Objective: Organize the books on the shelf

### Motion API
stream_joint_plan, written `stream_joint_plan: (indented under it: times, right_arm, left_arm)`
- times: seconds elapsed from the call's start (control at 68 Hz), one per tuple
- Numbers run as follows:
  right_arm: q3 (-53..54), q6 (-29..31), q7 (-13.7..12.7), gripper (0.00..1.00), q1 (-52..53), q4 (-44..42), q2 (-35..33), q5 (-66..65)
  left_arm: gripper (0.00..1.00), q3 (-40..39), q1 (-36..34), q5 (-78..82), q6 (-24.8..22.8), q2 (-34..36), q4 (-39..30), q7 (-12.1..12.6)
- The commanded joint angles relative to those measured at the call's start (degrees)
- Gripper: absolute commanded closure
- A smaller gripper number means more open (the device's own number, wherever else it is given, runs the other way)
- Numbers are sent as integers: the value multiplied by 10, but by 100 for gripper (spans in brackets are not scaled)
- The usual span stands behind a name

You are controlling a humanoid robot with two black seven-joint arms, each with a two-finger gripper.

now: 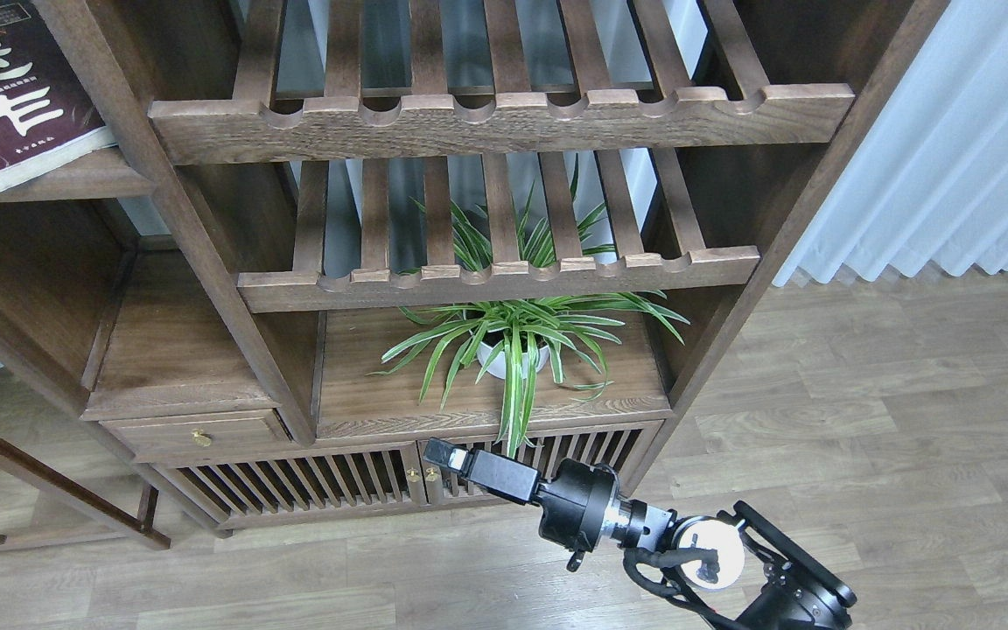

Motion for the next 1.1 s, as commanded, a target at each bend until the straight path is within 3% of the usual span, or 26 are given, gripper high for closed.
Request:
stream_joint_plan:
  times: [0.0,0.147,0.309,0.706,0.882,1.088]
  right_arm:
    - [-1,0,0,1,0,0,0,0]
    - [-1,0,0,1,0,-1,0,0]
    - [1,0,0,1,0,-2,0,0]
    - [1,0,0,1,0,-5,0,0]
    - [1,0,0,1,0,-6,0,0]
    - [1,0,0,1,0,-6,0,0]
  left_arm:
    - [27,2,-9,0,-1,-1,-5,0]
    - [11,3,-38,-1,-1,-1,-14,0]
    - [4,3,-72,-2,-1,7,-68,0]
    - [2,5,-74,-2,-1,48,-150,0]
    - [1,30,-71,9,-1,107,-174,0]
    - [1,118,-70,15,-1,232,-214,0]
